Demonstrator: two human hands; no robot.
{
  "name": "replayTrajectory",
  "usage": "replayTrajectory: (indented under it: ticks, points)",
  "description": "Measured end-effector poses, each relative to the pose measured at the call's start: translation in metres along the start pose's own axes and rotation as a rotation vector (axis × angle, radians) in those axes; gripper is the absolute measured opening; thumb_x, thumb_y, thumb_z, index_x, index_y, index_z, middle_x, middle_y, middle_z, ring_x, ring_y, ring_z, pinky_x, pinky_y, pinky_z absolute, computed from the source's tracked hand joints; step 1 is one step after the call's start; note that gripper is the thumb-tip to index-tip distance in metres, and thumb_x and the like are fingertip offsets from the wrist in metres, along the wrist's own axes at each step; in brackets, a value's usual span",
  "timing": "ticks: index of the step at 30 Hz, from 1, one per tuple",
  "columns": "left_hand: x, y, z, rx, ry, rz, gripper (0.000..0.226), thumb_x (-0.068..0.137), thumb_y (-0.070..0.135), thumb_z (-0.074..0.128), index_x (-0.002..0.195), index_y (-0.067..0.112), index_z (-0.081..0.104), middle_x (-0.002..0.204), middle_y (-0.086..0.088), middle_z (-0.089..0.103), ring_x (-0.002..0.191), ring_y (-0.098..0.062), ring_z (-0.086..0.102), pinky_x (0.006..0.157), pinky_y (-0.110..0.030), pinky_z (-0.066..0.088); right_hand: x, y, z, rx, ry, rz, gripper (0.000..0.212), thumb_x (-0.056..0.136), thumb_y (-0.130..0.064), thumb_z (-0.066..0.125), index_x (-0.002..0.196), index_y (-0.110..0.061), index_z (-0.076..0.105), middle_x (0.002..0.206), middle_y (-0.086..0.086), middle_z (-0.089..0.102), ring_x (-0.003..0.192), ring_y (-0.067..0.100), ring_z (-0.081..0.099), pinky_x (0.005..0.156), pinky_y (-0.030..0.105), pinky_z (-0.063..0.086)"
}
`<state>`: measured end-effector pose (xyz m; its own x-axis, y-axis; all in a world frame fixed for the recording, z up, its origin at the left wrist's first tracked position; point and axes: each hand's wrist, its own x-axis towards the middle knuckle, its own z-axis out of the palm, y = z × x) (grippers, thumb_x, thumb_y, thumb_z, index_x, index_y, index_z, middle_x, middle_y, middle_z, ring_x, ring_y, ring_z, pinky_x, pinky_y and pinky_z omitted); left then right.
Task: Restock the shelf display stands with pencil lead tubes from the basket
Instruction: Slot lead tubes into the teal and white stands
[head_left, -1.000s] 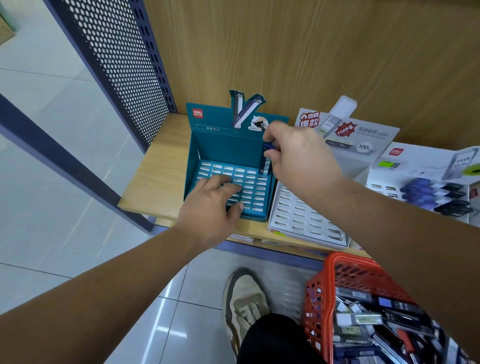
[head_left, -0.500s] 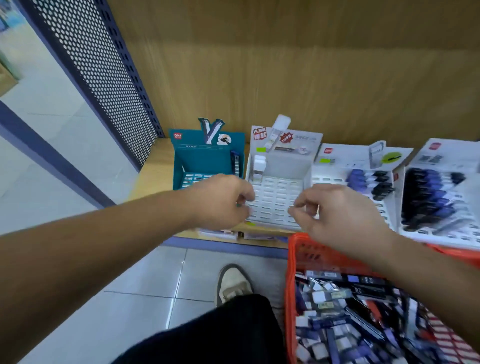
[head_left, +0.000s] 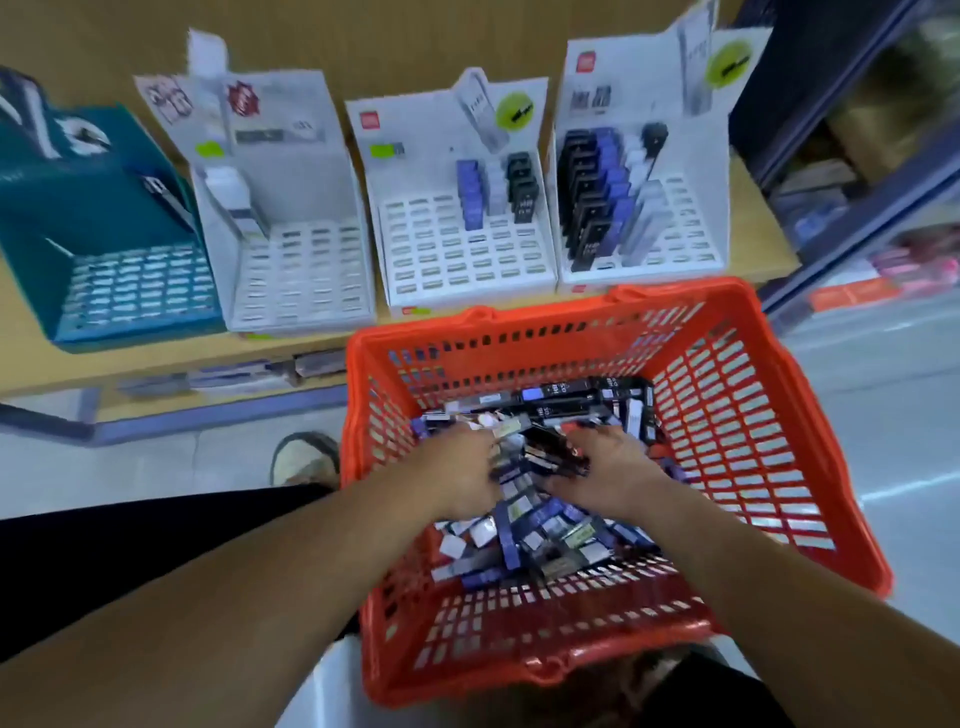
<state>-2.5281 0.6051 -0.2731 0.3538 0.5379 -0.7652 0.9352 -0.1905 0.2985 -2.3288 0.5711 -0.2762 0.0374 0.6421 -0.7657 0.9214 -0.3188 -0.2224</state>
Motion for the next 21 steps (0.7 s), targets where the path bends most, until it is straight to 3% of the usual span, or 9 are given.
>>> replayTrajectory:
  ticks: [1,2,3,5,9,12,15,19,21]
  points:
    - [0.010,-0.003,0.015,-0.026,0.027,-0.031,0.077,0.096,0.041,0.065,0.159,0.016,0.028,0.160,-0.015,0.028,0.139,-0.036,0.041,0.109,-0.047,0.044,0.006,0.012,0.007,-0.011,0.013,0.031,0.104,0.082,-0.074,0.068,0.162,-0.033,0.015,0.168,0.009,0.010,0.155,0.034,0.014,0.117,0.047,0.031]
    - [0.018,-0.004,0.027,-0.048,0.050,-0.053,0.090,0.094,0.043,0.068,0.163,0.021,0.016,0.169,-0.010,0.011,0.151,-0.037,0.025,0.117,-0.049,0.037,0.014,0.023,0.014,-0.032,-0.013,0.068,0.124,0.075,-0.078,0.072,0.163,-0.036,-0.005,0.170,0.004,-0.017,0.157,0.034,-0.012,0.122,0.055,0.019]
    - [0.025,-0.005,0.036,-0.056,0.063,-0.063,0.100,0.091,0.045,0.071,0.164,0.025,0.006,0.172,-0.006,-0.002,0.156,-0.036,0.010,0.123,-0.049,0.029,0.022,0.033,0.020,-0.056,-0.061,0.088,0.137,0.070,-0.079,0.076,0.160,-0.038,-0.019,0.167,0.001,-0.032,0.155,0.033,-0.025,0.123,0.059,0.011]
    - [0.041,-0.006,0.046,0.012,0.058,-0.031,0.117,0.086,0.048,0.078,0.164,0.027,-0.006,0.171,0.000,-0.018,0.158,-0.030,-0.011,0.126,-0.047,0.015,0.038,0.045,0.028,-0.132,-0.136,0.080,0.151,0.064,-0.079,0.080,0.154,-0.039,-0.034,0.162,0.001,-0.042,0.152,0.033,-0.033,0.124,0.060,0.001]
    - [0.068,-0.002,0.062,0.132,0.075,-0.002,0.142,0.071,0.052,0.089,0.162,0.025,-0.018,0.168,0.001,-0.025,0.156,-0.029,-0.018,0.126,-0.043,-0.003,0.065,0.046,0.052,-0.313,-0.107,-0.026,0.154,0.065,-0.079,0.079,0.150,-0.034,-0.041,0.167,0.004,-0.032,0.154,0.033,-0.027,0.125,0.059,-0.005]
    - [0.074,-0.004,0.081,0.132,0.203,-0.004,0.144,0.063,0.059,0.090,0.162,0.023,-0.009,0.167,-0.001,-0.003,0.153,-0.030,0.005,0.126,-0.043,0.014,0.074,0.035,0.073,-0.379,-0.035,-0.056,0.151,0.067,-0.080,0.076,0.153,-0.029,-0.037,0.169,0.011,-0.012,0.157,0.036,-0.007,0.125,0.061,-0.003]
    - [0.076,-0.004,0.087,0.054,0.196,-0.028,0.146,0.056,0.065,0.090,0.161,0.026,-0.003,0.156,-0.001,0.018,0.145,-0.028,0.019,0.119,-0.044,0.030,0.082,0.029,0.073,-0.381,0.001,-0.087,0.158,0.059,-0.080,0.081,0.156,-0.028,-0.032,0.163,0.016,0.002,0.155,0.038,0.007,0.126,0.054,0.007]
    - [0.080,-0.010,0.088,-0.085,0.200,-0.057,0.136,0.048,0.057,0.097,0.156,0.035,0.016,0.148,0.001,0.030,0.143,-0.025,0.029,0.116,-0.046,0.038,0.091,0.032,0.060,-0.292,0.006,-0.104,0.155,0.056,-0.064,0.093,0.160,-0.032,-0.017,0.153,0.013,0.017,0.147,0.034,0.023,0.124,0.045,0.024]
    - [0.081,-0.014,0.090,-0.075,0.171,-0.042,0.138,0.048,0.051,0.099,0.156,0.036,0.015,0.146,0.001,0.027,0.142,-0.026,0.028,0.117,-0.046,0.037,0.095,0.035,0.058,-0.207,0.028,-0.096,0.147,0.055,-0.055,0.096,0.161,-0.032,-0.004,0.148,0.010,0.026,0.143,0.032,0.030,0.122,0.043,0.029]
